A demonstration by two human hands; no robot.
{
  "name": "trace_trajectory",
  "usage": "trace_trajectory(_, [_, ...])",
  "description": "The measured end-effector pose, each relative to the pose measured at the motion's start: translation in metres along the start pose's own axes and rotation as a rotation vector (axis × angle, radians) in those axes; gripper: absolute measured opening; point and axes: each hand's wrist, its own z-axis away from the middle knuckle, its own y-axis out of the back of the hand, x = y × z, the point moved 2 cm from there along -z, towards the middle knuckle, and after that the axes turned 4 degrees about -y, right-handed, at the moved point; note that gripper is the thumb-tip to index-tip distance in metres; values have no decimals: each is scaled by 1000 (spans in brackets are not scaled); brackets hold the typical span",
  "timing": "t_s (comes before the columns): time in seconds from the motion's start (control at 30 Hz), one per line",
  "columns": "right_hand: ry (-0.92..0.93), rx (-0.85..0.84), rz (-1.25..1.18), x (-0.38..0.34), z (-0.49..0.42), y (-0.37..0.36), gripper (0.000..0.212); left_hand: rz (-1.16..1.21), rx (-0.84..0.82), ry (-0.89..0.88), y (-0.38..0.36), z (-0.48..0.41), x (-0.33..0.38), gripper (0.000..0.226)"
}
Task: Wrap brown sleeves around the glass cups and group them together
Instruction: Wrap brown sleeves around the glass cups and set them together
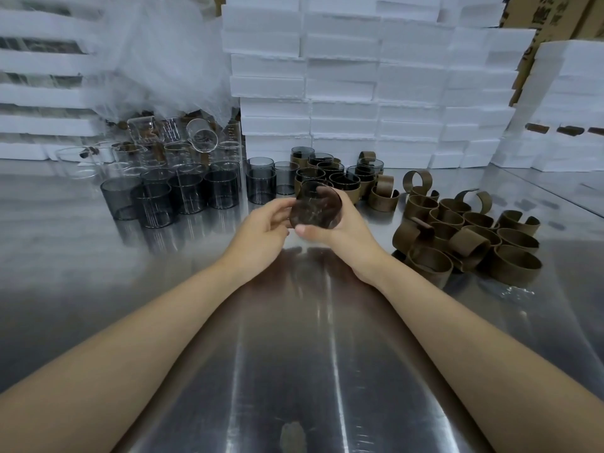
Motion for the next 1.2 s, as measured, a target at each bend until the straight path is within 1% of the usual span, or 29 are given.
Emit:
trace_trajectory(0.07, [-128, -60, -329, 0, 0, 0, 65, -53, -54, -68, -2, 3, 4, 62])
trace_trajectory(0.13, [-271, -197, -614, -2, 0, -1, 48, -99, -98, -126, -3, 6, 8, 63])
trace_trajectory(0.17, [-345, -260, -694, -4, 0, -1, 41, -106, -118, -138, -4, 7, 9, 64])
trace_trajectory(0.2, [-413, -308, -744, -5, 1, -2, 39, -103, -138, -135, -4, 8, 10, 68])
trace_trajectory(0.23, [-468, -348, -776, -4, 2, -3, 41, -95, -152, -123, -5, 9, 10, 73])
trace_trajectory(0.3, [-531, -398, -794, -3, 4, -7, 48, -90, -139, -113, -5, 10, 12, 83])
trace_trajectory(0.33, [-543, -412, -791, -3, 5, -8, 50, -80, -115, -121, -5, 10, 13, 84])
trace_trajectory(0.47, [-564, -461, -774, -5, 6, -10, 56, 19, -59, -116, -4, 9, 14, 74])
trace_trajectory(0.6, [-596, -486, -764, -4, 6, -11, 64, 27, -53, -122, -2, 6, 15, 68])
trace_trajectory(0.93, [-603, -498, -747, -4, 6, -13, 69, 72, -1, -151, -2, 4, 18, 53])
trace_trajectory(1.07, [-607, -493, -718, -5, 6, -14, 72, 113, 53, -138, -1, 3, 20, 34])
trace_trajectory(1.2, [-605, -499, -708, -6, 7, -14, 72, 120, 67, -139, 0, 3, 21, 25])
